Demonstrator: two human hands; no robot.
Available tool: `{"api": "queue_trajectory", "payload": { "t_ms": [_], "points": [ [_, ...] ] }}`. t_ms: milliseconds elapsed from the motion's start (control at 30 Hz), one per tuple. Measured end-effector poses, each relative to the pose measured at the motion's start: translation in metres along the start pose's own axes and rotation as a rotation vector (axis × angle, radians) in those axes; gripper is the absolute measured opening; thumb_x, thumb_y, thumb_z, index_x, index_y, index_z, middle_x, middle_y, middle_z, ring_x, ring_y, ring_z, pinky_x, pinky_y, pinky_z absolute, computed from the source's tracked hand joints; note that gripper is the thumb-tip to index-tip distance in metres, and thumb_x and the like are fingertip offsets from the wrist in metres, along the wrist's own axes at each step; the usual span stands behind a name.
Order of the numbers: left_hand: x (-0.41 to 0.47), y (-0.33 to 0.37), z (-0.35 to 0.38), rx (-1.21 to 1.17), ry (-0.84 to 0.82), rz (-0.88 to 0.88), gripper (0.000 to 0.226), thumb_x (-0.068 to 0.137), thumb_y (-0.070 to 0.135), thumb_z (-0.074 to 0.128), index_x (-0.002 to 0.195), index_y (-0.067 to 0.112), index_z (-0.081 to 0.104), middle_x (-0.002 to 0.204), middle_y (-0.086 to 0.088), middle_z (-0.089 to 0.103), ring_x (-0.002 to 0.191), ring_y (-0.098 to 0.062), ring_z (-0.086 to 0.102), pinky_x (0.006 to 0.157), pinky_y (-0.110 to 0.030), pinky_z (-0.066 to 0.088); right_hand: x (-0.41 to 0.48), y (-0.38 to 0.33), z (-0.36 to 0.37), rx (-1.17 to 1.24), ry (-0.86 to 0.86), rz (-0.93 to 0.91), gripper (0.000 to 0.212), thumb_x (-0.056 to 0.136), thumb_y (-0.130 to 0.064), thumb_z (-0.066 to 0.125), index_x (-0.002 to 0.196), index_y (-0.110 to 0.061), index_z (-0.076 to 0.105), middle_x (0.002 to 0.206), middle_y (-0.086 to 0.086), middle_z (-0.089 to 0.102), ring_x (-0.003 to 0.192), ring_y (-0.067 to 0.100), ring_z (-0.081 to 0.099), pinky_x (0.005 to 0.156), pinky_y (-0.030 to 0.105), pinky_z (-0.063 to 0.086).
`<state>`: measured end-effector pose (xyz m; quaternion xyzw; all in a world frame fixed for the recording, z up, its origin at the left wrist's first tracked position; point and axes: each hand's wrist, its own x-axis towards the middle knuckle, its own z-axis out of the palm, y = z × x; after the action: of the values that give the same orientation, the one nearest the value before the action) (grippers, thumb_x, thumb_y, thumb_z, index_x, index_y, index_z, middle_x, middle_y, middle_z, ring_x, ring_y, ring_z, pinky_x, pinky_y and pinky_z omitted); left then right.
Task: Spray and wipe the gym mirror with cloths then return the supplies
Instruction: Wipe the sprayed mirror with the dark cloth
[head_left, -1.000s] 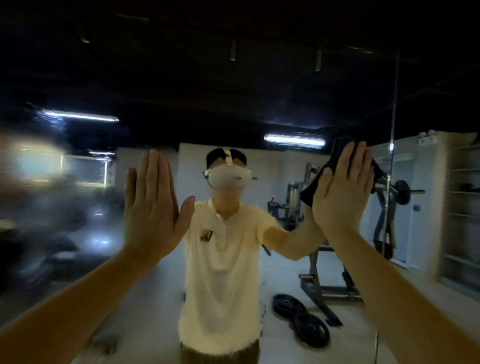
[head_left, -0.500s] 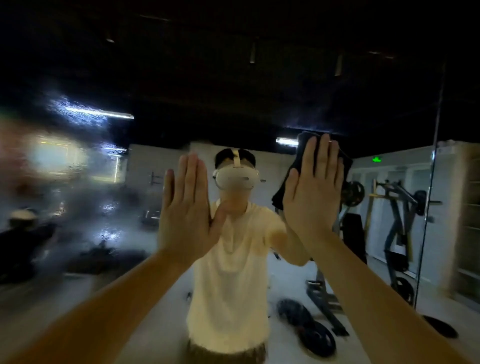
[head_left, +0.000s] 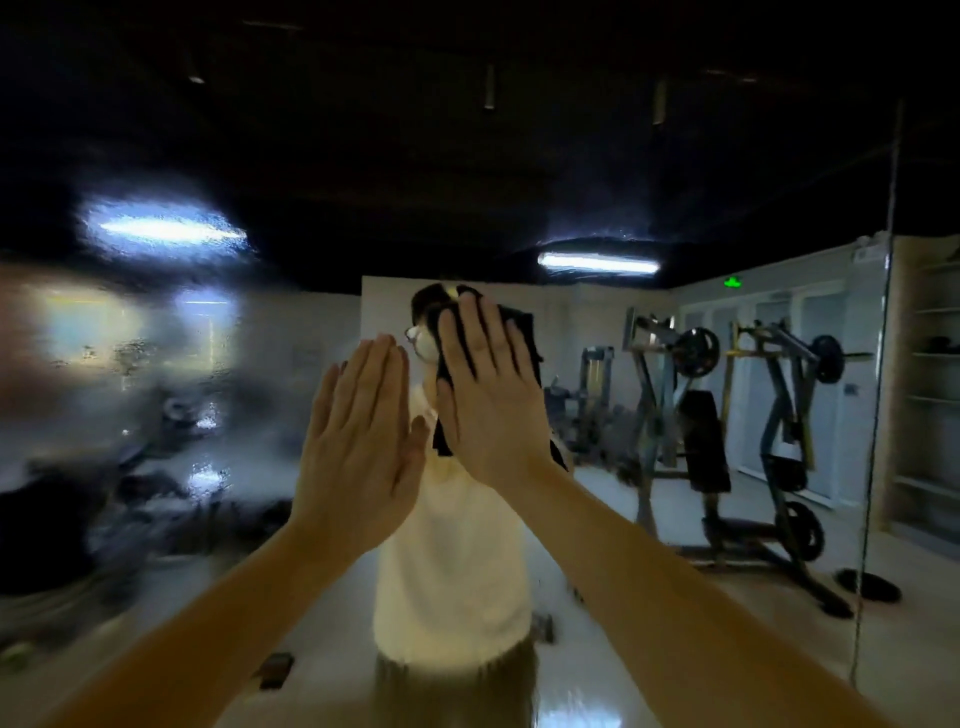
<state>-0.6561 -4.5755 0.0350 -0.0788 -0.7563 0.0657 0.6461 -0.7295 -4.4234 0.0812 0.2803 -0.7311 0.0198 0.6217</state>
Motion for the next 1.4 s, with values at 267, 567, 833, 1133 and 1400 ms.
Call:
{"api": "queue_trajectory", "payload": {
  "t_ms": [267,567,833,1133,1400],
  "points": [
    [-0.002,0.065,0.037,-0.078,-0.05,-0.06,0.077,0.105,0.036,0.048,0.161,-0.007,0.018,0.17,-0.026,0.012,0.16,-0.038,0.009,0.126,-0.062,0.017,-0.063,0.121,-0.017,-0.077,-0.054,0.024,0.063,0.109,-0.038,0.024,0.163,-0.007,0.015,0.171,0.018,0.013,0.159,0.033,0.008,0.129,0.05,0.01],
    [0.0,0.08,0.059,0.077,-0.107,-0.143,0.096,0.105,0.066,0.021,0.161,-0.009,0.005,0.169,-0.025,-0.01,0.159,-0.04,-0.006,0.127,-0.062,0.007,-0.149,0.229,-0.019,-0.053,0.035,0.56,0.064,0.111,-0.037,0.024,0.165,-0.007,0.006,0.172,0.018,0.005,0.159,0.034,0.003,0.129,0.052,0.008],
    [-0.002,0.077,0.05,0.012,-0.107,-0.115,0.096,0.103,0.063,0.037,0.162,-0.007,0.008,0.171,-0.025,-0.003,0.16,-0.039,-0.002,0.129,-0.059,0.008,-0.145,0.145,0.001,0.002,0.092,0.709,0.067,0.108,-0.037,0.018,0.163,0.0,0.012,0.17,0.022,0.009,0.158,0.038,0.006,0.128,0.055,0.012],
    [-0.039,0.035,0.001,-0.083,-0.163,-0.003,0.078,0.103,0.04,0.051,0.164,0.002,0.019,0.172,-0.017,0.015,0.161,-0.031,0.01,0.129,-0.055,0.015,-0.087,0.001,0.014,0.109,0.045,0.284,0.062,0.109,-0.031,0.028,0.162,-0.001,0.019,0.169,0.023,0.013,0.159,0.037,0.007,0.129,0.053,0.01],
    [-0.096,0.022,-0.009,-0.094,-0.137,-0.108,0.076,0.095,0.027,0.052,0.16,-0.002,0.027,0.168,-0.021,0.027,0.158,-0.035,0.022,0.129,-0.053,0.015,-0.114,-0.041,0.02,0.133,-0.051,-0.168,0.064,0.104,-0.026,0.052,0.161,-0.006,0.03,0.169,0.017,0.021,0.159,0.033,0.012,0.13,0.047,0.007]
  ]
}}
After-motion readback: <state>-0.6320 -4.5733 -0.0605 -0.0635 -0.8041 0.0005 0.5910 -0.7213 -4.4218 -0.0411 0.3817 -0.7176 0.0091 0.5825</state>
